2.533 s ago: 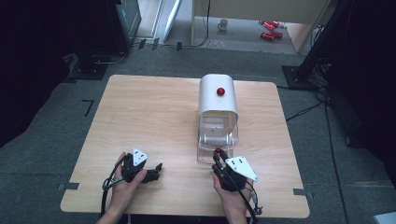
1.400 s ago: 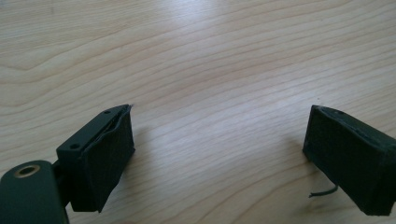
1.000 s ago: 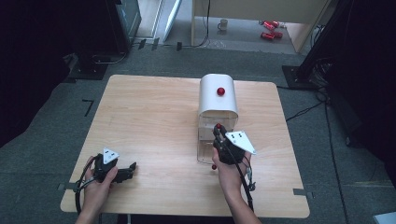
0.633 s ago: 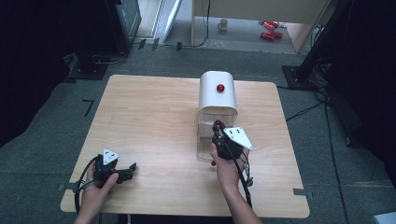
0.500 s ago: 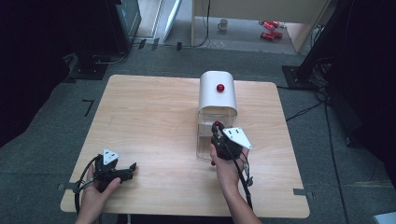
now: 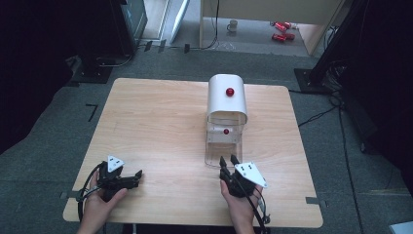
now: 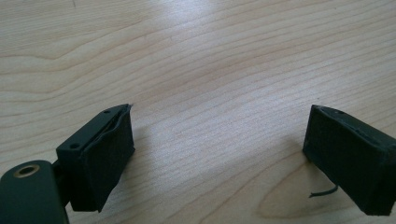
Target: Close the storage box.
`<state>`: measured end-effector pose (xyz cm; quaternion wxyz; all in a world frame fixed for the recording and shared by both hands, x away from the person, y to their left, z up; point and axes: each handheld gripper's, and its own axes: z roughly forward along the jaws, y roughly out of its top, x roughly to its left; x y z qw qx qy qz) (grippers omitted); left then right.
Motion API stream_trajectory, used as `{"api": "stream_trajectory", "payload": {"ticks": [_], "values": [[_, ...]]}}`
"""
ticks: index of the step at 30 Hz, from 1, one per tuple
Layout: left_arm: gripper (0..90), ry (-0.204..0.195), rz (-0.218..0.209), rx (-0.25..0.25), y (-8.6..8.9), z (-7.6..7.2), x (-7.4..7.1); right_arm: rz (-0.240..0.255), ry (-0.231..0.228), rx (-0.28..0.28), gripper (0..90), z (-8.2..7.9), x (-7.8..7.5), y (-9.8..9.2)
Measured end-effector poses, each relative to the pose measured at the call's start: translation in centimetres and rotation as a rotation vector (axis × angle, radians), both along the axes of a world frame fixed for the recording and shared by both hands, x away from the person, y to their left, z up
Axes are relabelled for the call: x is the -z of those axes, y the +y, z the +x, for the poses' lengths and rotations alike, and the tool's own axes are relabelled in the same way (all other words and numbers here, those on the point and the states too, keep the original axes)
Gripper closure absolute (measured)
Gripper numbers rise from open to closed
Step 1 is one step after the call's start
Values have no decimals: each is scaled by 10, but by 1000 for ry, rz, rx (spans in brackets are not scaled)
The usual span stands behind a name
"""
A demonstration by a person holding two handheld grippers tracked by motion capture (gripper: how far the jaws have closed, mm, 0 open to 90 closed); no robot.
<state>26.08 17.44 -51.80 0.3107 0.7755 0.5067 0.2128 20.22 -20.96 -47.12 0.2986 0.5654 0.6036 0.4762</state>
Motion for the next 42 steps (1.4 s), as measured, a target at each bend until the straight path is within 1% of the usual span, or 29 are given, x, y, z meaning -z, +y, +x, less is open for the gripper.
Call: {"api": "stream_trajectory", "payload": {"ticks": [1, 4, 5, 7, 11, 12, 13, 14, 15, 19, 20, 22, 24, 30, 35, 36, 37, 39, 42], "values": [[86, 0, 0, 0, 0, 0, 0, -9, 18, -2, 607, -7, 8, 3], [86, 1, -2, -8, 0, 1, 0, -25, 35, 3, 608, -14, 19, 9], [86, 2, -2, -9, 0, 1, 0, -21, 39, 9, 610, -15, 21, 10], [86, 2, -2, -9, 0, 1, 0, -20, 45, 14, 610, -15, 23, 11], [86, 2, -2, -9, 0, 1, 0, -14, 89, 27, 604, -15, 32, 13], [86, 2, -2, -9, 0, 1, 0, -14, 89, 27, 604, -15, 32, 13], [86, 1, -2, -9, 0, 1, 0, -8, 109, 31, 598, -15, 36, 14], [86, 2, -2, -9, 0, 1, 0, -6, 120, 29, 597, -15, 38, 14], [86, 2, -2, -9, 0, 1, 0, -6, 120, 29, 597, -15, 38, 14], [86, 1, -2, -9, 0, 1, 0, 1, 148, 42, 593, -10, 42, 16], [86, 1, -2, -9, 0, 1, 0, 1, 148, 42, 593, -10, 42, 16], [86, 0, -2, -10, 0, 1, 0, 9, 170, 56, 603, -6, 45, 16], [86, 1, -2, -9, 0, 1, 0, 12, 183, 67, 609, -4, 47, 16], [86, 1, -2, -10, 0, 1, 0, 20, 204, 71, 661, 1, 49, 15], [86, 1, -2, -10, 0, 1, 0, 18, 209, 76, 680, 2, 49, 15], [86, 1, -2, -9, 0, 1, 0, 21, 222, 77, 685, 4, 50, 15], [86, 1, -2, -9, 0, 1, 0, 21, 222, 77, 685, 4, 50, 15], [86, 1, -2, -10, 0, 1, 0, 34, 233, 88, 700, 6, 51, 13], [86, 1, -2, -10, 0, 1, 0, 37, 235, 90, 718, 6, 51, 13]]}}
